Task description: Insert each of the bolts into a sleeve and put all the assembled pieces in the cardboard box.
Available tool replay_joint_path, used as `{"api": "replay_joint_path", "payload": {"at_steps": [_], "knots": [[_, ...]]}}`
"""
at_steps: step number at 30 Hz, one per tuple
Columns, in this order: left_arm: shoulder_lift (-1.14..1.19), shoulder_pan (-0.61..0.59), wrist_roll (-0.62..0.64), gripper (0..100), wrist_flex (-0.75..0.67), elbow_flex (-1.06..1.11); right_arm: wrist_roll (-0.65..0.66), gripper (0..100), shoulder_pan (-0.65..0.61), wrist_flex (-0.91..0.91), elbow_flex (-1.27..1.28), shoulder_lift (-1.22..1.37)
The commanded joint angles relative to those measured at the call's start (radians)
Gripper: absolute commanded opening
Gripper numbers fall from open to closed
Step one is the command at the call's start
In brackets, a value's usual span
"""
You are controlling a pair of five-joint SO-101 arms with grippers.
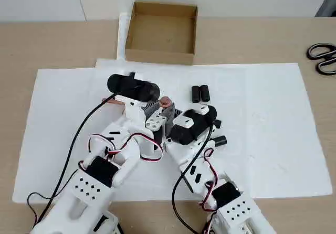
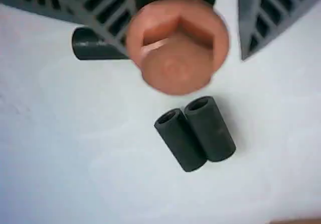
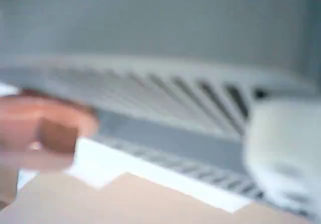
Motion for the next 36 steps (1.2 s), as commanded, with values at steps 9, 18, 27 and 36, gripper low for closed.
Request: {"api": "replay_joint_path", "payload": {"at_steps": [9,18,27,36], "knots": [[-0.219,-0.028,0.005,12,0.149,-0.033,-0.003,0.4,-0.007,-0.025,-0.011,-0.019],[-0.285,-0.063,0.005,12,0.195,-0.038,-0.003,0.4,-0.004,-0.025,-0.011,-0.019],[-0.434,-0.483,-0.081,12,0.273,-0.031,-0.006,0.4,0.035,0.13,-0.103,-0.01],[-0.477,-0.727,-0.307,12,0.288,-0.001,-0.003,0.4,0.124,0.398,-0.531,0.251]]}}
